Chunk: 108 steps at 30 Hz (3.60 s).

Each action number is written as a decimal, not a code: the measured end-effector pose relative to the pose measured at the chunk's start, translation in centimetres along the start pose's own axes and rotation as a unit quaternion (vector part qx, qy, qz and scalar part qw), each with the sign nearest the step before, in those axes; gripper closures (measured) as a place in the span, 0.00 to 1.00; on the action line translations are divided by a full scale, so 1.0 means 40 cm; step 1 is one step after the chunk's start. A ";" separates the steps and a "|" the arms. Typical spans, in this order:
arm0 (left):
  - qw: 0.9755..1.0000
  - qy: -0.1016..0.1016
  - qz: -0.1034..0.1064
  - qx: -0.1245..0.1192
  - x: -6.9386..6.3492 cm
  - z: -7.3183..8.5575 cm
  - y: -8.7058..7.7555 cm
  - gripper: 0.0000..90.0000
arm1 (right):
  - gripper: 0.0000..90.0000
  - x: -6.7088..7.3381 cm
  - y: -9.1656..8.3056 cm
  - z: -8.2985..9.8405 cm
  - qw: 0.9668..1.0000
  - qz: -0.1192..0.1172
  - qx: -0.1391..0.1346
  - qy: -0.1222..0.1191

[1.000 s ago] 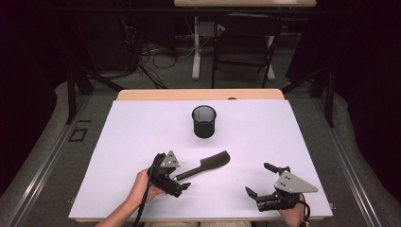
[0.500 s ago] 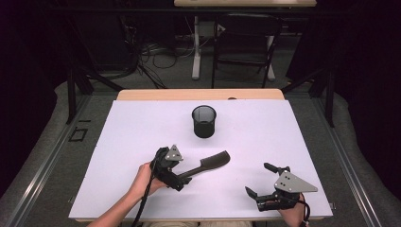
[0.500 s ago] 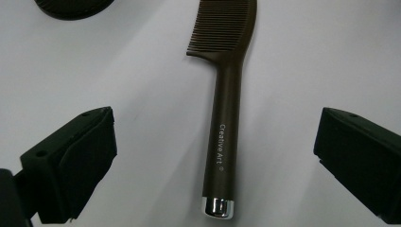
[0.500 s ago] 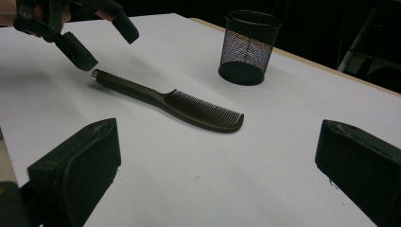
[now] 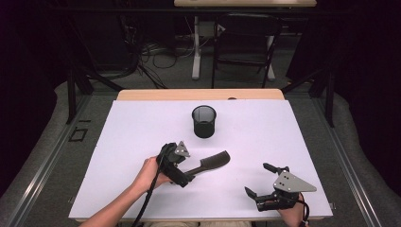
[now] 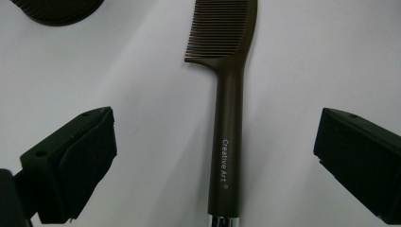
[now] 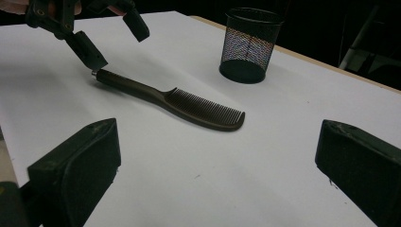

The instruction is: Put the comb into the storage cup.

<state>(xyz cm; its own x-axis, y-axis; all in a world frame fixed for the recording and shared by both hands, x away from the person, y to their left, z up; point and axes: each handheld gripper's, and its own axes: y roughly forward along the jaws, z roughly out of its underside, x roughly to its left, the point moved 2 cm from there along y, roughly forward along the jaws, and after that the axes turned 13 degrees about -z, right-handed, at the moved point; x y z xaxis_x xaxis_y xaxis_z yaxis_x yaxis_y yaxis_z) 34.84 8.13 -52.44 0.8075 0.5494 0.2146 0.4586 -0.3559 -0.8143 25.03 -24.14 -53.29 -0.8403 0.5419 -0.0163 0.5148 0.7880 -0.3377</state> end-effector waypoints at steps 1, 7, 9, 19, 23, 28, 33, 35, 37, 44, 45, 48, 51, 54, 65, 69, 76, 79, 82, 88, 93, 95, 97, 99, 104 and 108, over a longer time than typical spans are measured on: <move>1.000 0.004 0.000 0.004 -0.001 -0.004 0.004 0.00 | 0.01 -0.001 0.001 0.001 1.000 0.000 -0.001 0.001; 0.999 0.017 0.001 0.032 -0.006 -0.029 0.028 0.00 | 0.01 -0.004 -0.001 0.002 1.000 -0.003 0.001 0.001; 0.999 0.022 -0.002 0.039 -0.009 -0.036 0.031 0.00 | 0.01 -0.003 0.001 0.001 1.000 -0.004 0.001 0.001; 0.997 0.040 -0.002 0.067 -0.020 -0.052 0.054 0.00 | 0.01 -0.003 0.002 0.003 1.000 -0.008 0.001 0.004; 0.996 0.050 -0.004 0.078 -0.021 -0.063 0.053 0.08 | 0.01 -0.005 0.008 0.005 1.000 -0.010 0.005 0.004; 0.992 0.070 -0.006 0.101 -0.033 -0.075 0.051 0.24 | 0.01 -0.002 0.004 0.004 1.000 -0.008 0.003 0.004; 0.990 0.079 0.005 0.119 -0.039 -0.089 0.062 0.39 | 0.01 -0.003 0.009 0.005 1.000 -0.012 0.009 0.001; 0.988 0.086 0.006 0.129 -0.039 -0.097 0.067 0.41 | 0.01 -0.003 0.009 0.006 1.000 -0.012 0.012 0.004; 0.986 0.091 0.008 0.137 -0.044 -0.106 0.072 0.46 | 0.01 -0.005 0.007 0.007 1.000 -0.013 0.009 0.006; 0.982 0.103 0.024 0.158 -0.055 -0.127 0.089 0.62 | 0.01 -0.002 0.008 0.006 1.000 -0.016 0.009 0.006; 0.981 0.105 0.028 0.162 -0.055 -0.129 0.091 0.63 | 0.01 -0.003 0.008 0.007 1.000 -0.015 0.009 0.008; 0.979 0.104 0.026 0.171 -0.054 -0.132 0.098 0.66 | 0.01 -0.005 0.007 0.008 1.000 -0.016 0.010 0.008; 0.980 0.098 0.025 0.173 -0.055 -0.133 0.103 0.70 | 0.01 -0.003 0.006 0.006 1.000 -0.017 0.006 0.004; 0.978 0.098 0.028 0.181 -0.054 -0.134 0.111 0.71 | 0.01 -0.003 0.007 0.005 1.000 -0.019 0.006 0.005; 0.979 0.078 0.033 0.188 -0.043 -0.125 0.129 0.78 | 0.01 -0.004 0.005 0.006 1.000 -0.017 0.008 0.009; 0.980 0.072 0.030 0.182 -0.045 -0.121 0.129 0.80 | 0.01 -0.004 0.003 0.005 1.000 -0.017 0.007 0.008; 0.982 0.068 0.039 0.174 -0.040 -0.117 0.126 0.81 | 0.01 -0.003 0.007 0.006 1.000 -0.018 0.007 0.010; 0.983 0.063 0.042 0.166 -0.037 -0.115 0.119 0.81 | 0.01 -0.004 0.007 0.006 1.000 -0.018 0.007 0.009; 0.984 0.064 0.039 0.160 -0.031 -0.116 0.107 0.81 | 0.01 -0.002 0.008 0.005 1.000 -0.019 0.008 0.007; 0.987 0.062 0.035 0.145 -0.023 -0.111 0.080 0.81 | 0.01 -0.003 0.007 0.005 1.000 -0.017 0.008 0.006; 0.989 0.065 0.033 0.129 -0.022 -0.108 0.055 0.81 | 0.01 -0.002 0.008 0.005 1.000 -0.017 0.008 0.007; 0.990 0.066 0.033 0.123 -0.021 -0.109 0.045 0.81 | 0.01 -0.003 0.008 0.006 1.000 -0.016 0.008 0.008; 0.991 0.064 0.029 0.116 -0.018 -0.108 0.035 0.81 | 0.01 -0.004 0.009 0.006 1.000 -0.015 0.010 0.008; 0.992 0.059 0.027 0.105 -0.015 -0.105 0.025 0.81 | 0.01 -0.003 0.009 0.006 1.000 -0.015 0.011 0.010; 0.995 0.056 0.018 0.078 -0.007 -0.100 -0.002 0.81 | 0.01 -0.005 0.008 0.006 1.000 -0.015 0.007 0.009; 0.997 0.053 0.013 0.062 -0.001 -0.097 -0.014 0.81 | 0.01 -0.006 0.007 0.008 1.000 -0.015 0.011 0.012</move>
<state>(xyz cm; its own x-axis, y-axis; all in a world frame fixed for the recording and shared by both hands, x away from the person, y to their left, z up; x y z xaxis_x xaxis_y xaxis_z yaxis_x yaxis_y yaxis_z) 35.97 5.37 -49.91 0.8559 0.4562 0.2435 0.3933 -0.2685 -0.8793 25.33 -24.13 -53.67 -0.8514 0.5242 0.0161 0.4844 0.7978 -0.3590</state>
